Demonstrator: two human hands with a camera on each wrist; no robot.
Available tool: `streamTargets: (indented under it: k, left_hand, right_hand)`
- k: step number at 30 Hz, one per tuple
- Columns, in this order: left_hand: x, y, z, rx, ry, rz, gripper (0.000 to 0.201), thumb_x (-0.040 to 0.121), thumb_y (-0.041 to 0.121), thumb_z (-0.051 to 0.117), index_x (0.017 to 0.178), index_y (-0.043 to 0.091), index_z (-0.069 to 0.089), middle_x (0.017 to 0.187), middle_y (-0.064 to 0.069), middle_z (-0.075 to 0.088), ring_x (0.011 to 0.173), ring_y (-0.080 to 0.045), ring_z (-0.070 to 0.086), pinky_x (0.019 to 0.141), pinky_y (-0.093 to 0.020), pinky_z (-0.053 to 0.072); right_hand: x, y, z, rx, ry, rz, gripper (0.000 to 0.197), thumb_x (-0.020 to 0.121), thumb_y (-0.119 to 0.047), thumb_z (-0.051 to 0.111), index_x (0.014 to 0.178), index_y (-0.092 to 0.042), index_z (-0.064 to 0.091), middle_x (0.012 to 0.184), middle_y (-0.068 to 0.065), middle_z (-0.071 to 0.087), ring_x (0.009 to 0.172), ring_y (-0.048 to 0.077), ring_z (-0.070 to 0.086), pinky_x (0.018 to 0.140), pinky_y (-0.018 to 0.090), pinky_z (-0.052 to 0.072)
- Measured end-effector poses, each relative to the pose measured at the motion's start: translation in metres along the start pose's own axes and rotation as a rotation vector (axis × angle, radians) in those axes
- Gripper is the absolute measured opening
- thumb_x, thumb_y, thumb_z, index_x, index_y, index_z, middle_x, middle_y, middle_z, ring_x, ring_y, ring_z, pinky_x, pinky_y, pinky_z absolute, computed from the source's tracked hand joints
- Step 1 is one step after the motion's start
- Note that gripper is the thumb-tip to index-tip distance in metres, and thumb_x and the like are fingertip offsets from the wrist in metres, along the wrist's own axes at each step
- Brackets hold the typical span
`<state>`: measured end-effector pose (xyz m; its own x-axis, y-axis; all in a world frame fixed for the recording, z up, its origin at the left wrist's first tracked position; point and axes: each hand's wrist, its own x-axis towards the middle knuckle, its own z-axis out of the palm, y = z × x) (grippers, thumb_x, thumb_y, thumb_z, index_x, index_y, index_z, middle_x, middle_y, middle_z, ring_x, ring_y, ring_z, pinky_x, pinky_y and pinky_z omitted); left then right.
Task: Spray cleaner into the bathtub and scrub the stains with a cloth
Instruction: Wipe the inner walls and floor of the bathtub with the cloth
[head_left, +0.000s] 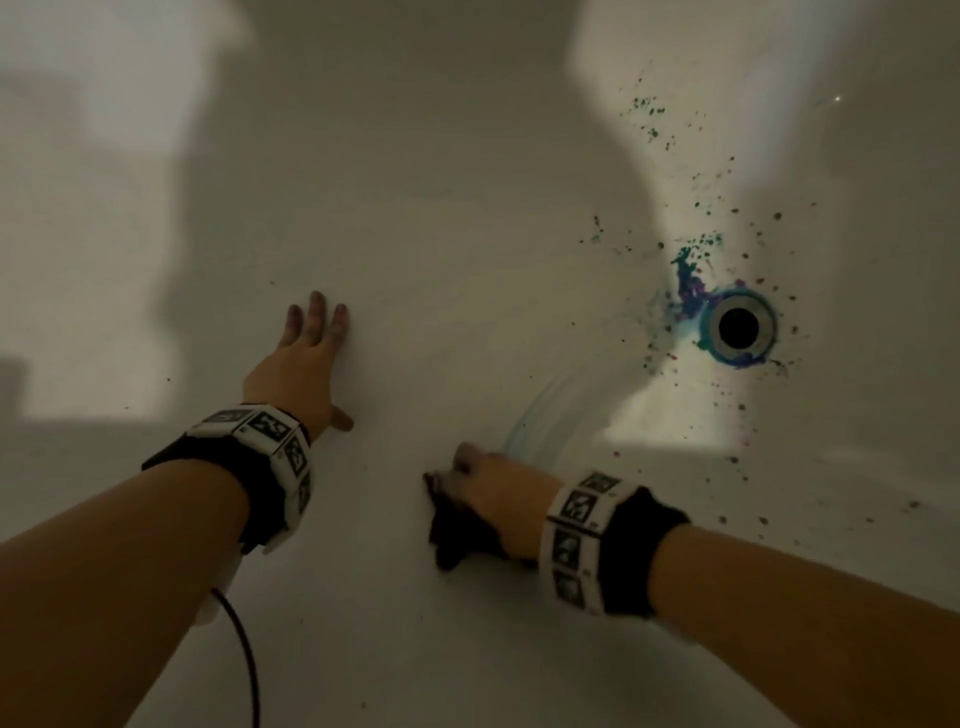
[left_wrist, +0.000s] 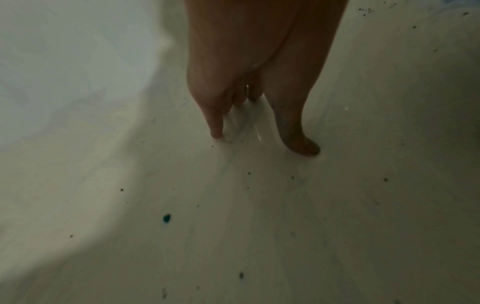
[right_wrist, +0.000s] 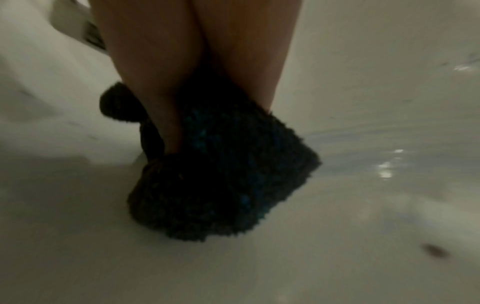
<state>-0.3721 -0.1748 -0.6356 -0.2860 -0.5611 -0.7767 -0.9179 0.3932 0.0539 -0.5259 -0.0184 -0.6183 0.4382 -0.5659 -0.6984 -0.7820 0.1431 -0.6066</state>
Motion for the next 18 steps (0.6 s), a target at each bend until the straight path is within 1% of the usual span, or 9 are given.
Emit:
streamTargets:
  k: [3, 6, 8, 11, 13, 14, 16, 17, 18]
  left_hand:
    - [0.0, 0.0, 0.001, 0.01, 0.001, -0.012, 0.122, 0.07, 0.023, 0.08, 0.147, 0.025, -0.015, 0.152, 0.004, -0.027, 0.144, -0.018, -0.013, 0.112, -0.038, 0.025]
    - [0.001, 0.003, -0.003, 0.04, -0.04, -0.028, 0.118, 0.074, 0.023, 0.077, 0.147, 0.024, -0.015, 0.153, 0.002, -0.026, 0.144, -0.02, -0.011, 0.112, -0.038, 0.024]
    - [0.001, 0.009, -0.013, 0.037, -0.062, -0.051, 0.1, 0.084, 0.024, 0.068, 0.149, 0.022, -0.007, 0.155, -0.001, -0.019, 0.145, -0.023, -0.002, 0.113, -0.038, 0.023]
    - [-0.01, 0.032, -0.035, -0.106, -0.053, -0.01, 0.061, 0.096, 0.028, 0.048, 0.149, 0.019, 0.018, 0.157, -0.005, 0.013, 0.141, -0.024, 0.021, 0.112, -0.031, 0.02]
    - [-0.025, 0.053, -0.049, -0.286, -0.018, 0.079, 0.044, 0.099, 0.023, 0.041, 0.143, 0.019, 0.036, 0.149, -0.004, 0.035, 0.136, -0.022, 0.033, 0.109, -0.026, 0.023]
    - [-0.034, 0.065, -0.056, -0.383, 0.002, 0.122, 0.04, 0.099, 0.021, 0.041, 0.139, 0.02, 0.044, 0.145, -0.003, 0.041, 0.134, -0.021, 0.037, 0.108, -0.025, 0.025]
    - [-0.051, 0.086, -0.066, -0.564, -0.004, 0.19, 0.035, 0.099, 0.024, 0.043, 0.132, 0.02, 0.053, 0.14, 0.0, 0.048, 0.131, -0.018, 0.041, 0.103, -0.021, 0.027]
    - [-0.059, 0.096, -0.07, -0.65, -0.029, 0.214, 0.035, 0.099, 0.024, 0.043, 0.131, 0.018, 0.055, 0.137, 0.001, 0.05, 0.129, -0.017, 0.042, 0.1, -0.019, 0.027]
    - [-0.066, 0.104, -0.073, -0.735, -0.055, 0.229, 0.035, 0.099, 0.024, 0.043, 0.13, 0.017, 0.055, 0.135, 0.0, 0.052, 0.128, -0.017, 0.044, 0.099, -0.019, 0.028]
  right_hand:
    - [-0.005, 0.026, -0.022, -0.006, 0.082, 0.088, 0.043, 0.095, -0.028, 0.047, 0.132, -0.007, 0.043, 0.131, 0.015, 0.036, 0.107, 0.028, 0.049, 0.093, 0.03, 0.041]
    - [-0.027, 0.037, -0.044, 0.193, 0.227, 0.129, 0.033, 0.092, -0.014, 0.052, 0.123, -0.005, 0.051, 0.123, 0.012, 0.051, 0.109, 0.025, 0.052, 0.087, 0.02, 0.036]
    - [-0.042, 0.039, -0.055, 0.322, 0.3, 0.152, 0.031, 0.093, -0.014, 0.052, 0.123, -0.005, 0.055, 0.118, 0.01, 0.06, 0.11, 0.022, 0.054, 0.082, 0.011, 0.032]
    - [-0.058, 0.037, -0.064, 0.329, 0.324, 0.176, 0.037, 0.094, -0.009, 0.049, 0.131, -0.011, 0.052, 0.127, 0.004, 0.058, 0.118, 0.018, 0.051, 0.082, 0.004, 0.024]
    - [-0.066, 0.031, -0.07, 0.348, 0.369, 0.196, 0.038, 0.093, -0.005, 0.048, 0.13, -0.012, 0.053, 0.126, 0.005, 0.059, 0.118, 0.019, 0.051, 0.085, 0.005, 0.025]
    - [-0.071, 0.028, -0.073, 0.403, 0.415, 0.214, 0.035, 0.092, -0.004, 0.049, 0.126, -0.011, 0.056, 0.122, 0.007, 0.061, 0.115, 0.02, 0.053, 0.089, 0.009, 0.029]
    - [-0.082, 0.022, -0.081, 0.6, 0.53, 0.234, 0.029, 0.091, -0.003, 0.051, 0.119, -0.006, 0.061, 0.111, 0.011, 0.065, 0.105, 0.024, 0.059, 0.098, 0.026, 0.041]
    - [-0.089, 0.017, -0.085, 0.736, 0.577, 0.232, 0.029, 0.091, -0.001, 0.052, 0.117, -0.004, 0.062, 0.106, 0.012, 0.066, 0.099, 0.025, 0.061, 0.096, 0.032, 0.046]
    - [-0.096, 0.013, -0.09, 0.878, 0.602, 0.227, 0.029, 0.091, 0.0, 0.05, 0.119, -0.002, 0.06, 0.105, 0.012, 0.066, 0.095, 0.024, 0.062, 0.091, 0.032, 0.051]
